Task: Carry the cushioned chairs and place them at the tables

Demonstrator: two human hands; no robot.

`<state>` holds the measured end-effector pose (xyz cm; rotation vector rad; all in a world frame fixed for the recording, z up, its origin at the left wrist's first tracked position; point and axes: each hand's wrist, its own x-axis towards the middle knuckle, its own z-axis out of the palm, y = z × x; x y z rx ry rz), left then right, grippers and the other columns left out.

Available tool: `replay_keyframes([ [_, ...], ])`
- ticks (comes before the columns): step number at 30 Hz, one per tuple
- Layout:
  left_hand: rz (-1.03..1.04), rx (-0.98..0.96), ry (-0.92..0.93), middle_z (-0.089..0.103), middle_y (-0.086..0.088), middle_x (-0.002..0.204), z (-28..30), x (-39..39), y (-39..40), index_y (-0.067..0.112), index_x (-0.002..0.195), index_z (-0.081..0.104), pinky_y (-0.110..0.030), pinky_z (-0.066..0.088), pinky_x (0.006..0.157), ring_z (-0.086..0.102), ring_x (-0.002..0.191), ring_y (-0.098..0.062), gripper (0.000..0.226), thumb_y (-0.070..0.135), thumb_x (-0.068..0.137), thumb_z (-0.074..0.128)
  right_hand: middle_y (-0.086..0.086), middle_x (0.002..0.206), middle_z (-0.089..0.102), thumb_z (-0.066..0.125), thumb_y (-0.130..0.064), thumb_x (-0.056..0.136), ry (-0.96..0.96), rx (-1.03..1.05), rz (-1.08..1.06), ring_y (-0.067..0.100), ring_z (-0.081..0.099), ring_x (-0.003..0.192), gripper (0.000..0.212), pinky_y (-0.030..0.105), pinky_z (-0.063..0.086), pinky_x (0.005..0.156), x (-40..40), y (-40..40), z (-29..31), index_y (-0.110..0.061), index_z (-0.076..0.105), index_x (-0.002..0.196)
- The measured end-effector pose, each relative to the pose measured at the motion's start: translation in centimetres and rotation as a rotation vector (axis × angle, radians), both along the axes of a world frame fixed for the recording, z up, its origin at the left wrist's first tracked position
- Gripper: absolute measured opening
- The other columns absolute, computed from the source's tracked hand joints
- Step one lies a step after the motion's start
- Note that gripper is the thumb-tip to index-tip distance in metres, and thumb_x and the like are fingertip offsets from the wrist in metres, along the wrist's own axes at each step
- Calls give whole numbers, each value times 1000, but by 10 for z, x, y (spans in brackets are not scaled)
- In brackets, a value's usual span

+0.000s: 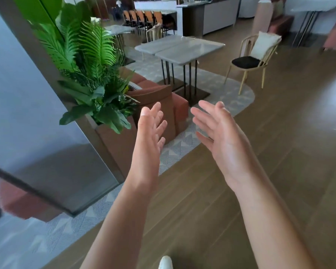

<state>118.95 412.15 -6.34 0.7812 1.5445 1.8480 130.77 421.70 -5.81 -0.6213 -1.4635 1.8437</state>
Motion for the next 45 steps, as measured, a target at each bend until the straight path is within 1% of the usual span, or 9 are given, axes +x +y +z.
replay_keyframes([
  [11, -51, 14, -39, 42, 8, 159, -20, -54, 113, 37, 154, 40, -44, 25, 122, 45, 139, -5, 76, 70, 87, 26, -10, 141, 59, 42, -62, 85, -43, -8, -98, 2, 52, 130, 70, 37, 39, 115, -33, 105, -12, -27, 48, 146],
  [14, -119, 27, -64, 42, 8, 159, -23, -71, 175, 36, 153, 40, -44, 25, 123, 46, 139, -5, 76, 69, 86, 26, -8, 142, 58, 48, -65, 86, -49, 8, -167, 2, 52, 131, 74, 35, 38, 116, -45, 153, -8, -24, 47, 147],
  [19, -252, 20, -68, 43, 9, 158, -15, -87, 268, 35, 154, 40, -45, 24, 123, 46, 139, -6, 77, 68, 86, 25, -11, 138, 62, 45, -61, 82, -54, 31, -286, 0, 54, 128, 71, 35, 40, 114, -64, 226, 5, -25, 51, 144],
  [24, -366, 36, -38, 41, 8, 159, -9, -88, 339, 35, 155, 38, -47, 24, 124, 44, 140, -6, 65, 65, 100, 21, -13, 132, 66, 47, -61, 82, -53, 24, -402, -1, 57, 124, 67, 34, 43, 111, -65, 279, 4, -27, 55, 140],
  [27, -419, 36, -44, 43, 11, 157, -11, -84, 382, 37, 153, 40, -46, 25, 123, 46, 139, -4, 71, 68, 90, 25, -12, 131, 66, 49, -63, 86, -62, 17, -458, -2, 58, 123, 64, 36, 42, 113, -56, 314, -1, -28, 56, 139],
  [30, -463, 15, -51, 44, 10, 157, -17, -74, 432, 37, 152, 41, -45, 26, 123, 46, 139, -4, 72, 68, 89, 25, -12, 130, 67, 50, -66, 87, -66, -13, -508, -2, 58, 122, 64, 37, 41, 113, -43, 361, -8, -28, 56, 138],
  [38, -438, -30, 9, 43, 13, 157, -23, -39, 568, 40, 152, 40, -46, 24, 124, 45, 139, -4, 72, 71, 88, 26, -12, 132, 65, 46, -60, 96, -48, -42, -470, -3, 57, 123, 56, 33, 42, 112, -9, 506, -23, -27, 54, 140],
  [41, -407, -24, 34, 43, 13, 157, -11, -24, 620, 41, 152, 40, -47, 24, 124, 46, 139, -3, 73, 71, 88, 26, -14, 132, 65, 45, -64, 84, -31, -26, -456, -3, 57, 123, 69, 30, 44, 108, 4, 567, -12, -28, 53, 142],
  [45, -353, 8, 50, 43, 13, 157, 0, -15, 671, 40, 152, 40, -47, 24, 124, 46, 138, -2, 73, 71, 87, 26, -14, 133, 65, 47, -68, 82, 21, 17, -397, -2, 57, 124, 70, 31, 44, 108, 13, 627, -1, -30, 55, 140],
])
